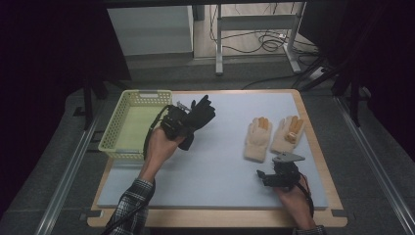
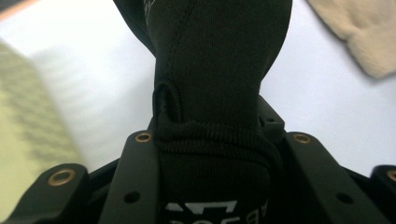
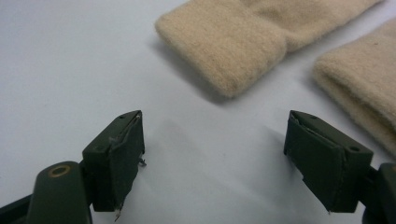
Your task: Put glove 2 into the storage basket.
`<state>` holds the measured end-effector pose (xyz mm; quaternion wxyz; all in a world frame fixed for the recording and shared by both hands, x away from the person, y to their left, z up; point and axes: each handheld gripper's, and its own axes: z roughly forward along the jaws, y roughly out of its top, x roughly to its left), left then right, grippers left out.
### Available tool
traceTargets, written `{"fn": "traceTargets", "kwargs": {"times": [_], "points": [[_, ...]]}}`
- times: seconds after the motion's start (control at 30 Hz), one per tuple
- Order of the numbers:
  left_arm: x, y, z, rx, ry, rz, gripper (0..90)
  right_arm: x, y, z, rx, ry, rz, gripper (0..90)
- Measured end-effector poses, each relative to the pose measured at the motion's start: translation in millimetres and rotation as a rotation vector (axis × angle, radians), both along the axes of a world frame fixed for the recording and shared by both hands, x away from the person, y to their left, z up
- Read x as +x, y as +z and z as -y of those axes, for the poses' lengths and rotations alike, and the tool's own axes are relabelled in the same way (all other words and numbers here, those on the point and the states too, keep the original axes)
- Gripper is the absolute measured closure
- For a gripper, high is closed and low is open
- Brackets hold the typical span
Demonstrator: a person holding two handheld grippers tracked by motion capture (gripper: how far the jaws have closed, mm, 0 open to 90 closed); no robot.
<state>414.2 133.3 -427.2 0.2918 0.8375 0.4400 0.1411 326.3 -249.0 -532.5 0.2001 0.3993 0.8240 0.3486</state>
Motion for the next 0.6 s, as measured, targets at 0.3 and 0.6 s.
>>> {"fn": "traceTargets", "kwargs": {"times": [0.3,0.6], "points": [[8.3,22.2,-50.7,0.009,0.127,0.031,63.6,0.0,0.0,0.0,0.0,0.0,0.0,20.0],[14.6,20.7,-106.2,0.027,0.257,0.032,63.5,0.0,0.0,0.0,0.0,0.0,0.0,20.0]]}}
